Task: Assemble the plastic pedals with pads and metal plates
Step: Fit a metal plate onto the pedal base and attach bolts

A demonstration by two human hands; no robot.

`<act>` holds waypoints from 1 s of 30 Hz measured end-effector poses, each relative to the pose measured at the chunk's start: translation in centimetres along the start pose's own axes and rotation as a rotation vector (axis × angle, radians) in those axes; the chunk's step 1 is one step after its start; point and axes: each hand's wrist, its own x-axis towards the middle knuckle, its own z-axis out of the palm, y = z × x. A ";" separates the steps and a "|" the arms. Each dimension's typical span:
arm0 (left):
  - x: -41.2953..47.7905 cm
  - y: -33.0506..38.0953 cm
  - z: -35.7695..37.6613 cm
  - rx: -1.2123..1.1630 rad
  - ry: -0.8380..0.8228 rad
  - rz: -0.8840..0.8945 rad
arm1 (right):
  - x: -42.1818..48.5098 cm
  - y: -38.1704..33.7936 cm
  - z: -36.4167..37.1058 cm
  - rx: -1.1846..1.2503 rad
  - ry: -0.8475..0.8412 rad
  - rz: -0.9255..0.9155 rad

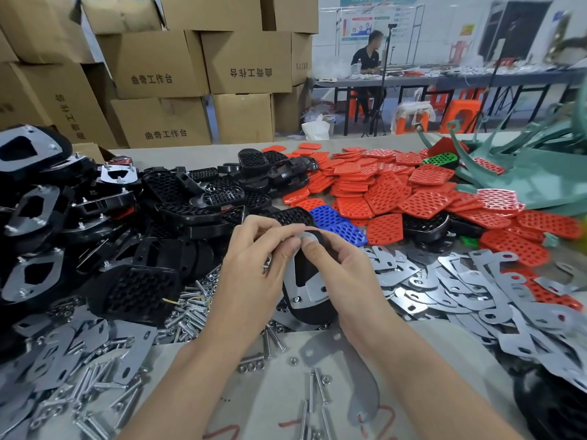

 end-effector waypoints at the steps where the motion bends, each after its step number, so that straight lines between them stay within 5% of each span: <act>1: 0.0 0.0 0.0 -0.010 0.009 -0.006 | 0.0 -0.1 0.0 -0.001 -0.002 -0.004; 30: -0.1 -0.1 -0.1 0.008 -0.009 0.012 | -0.2 -0.1 0.4 0.003 0.046 0.009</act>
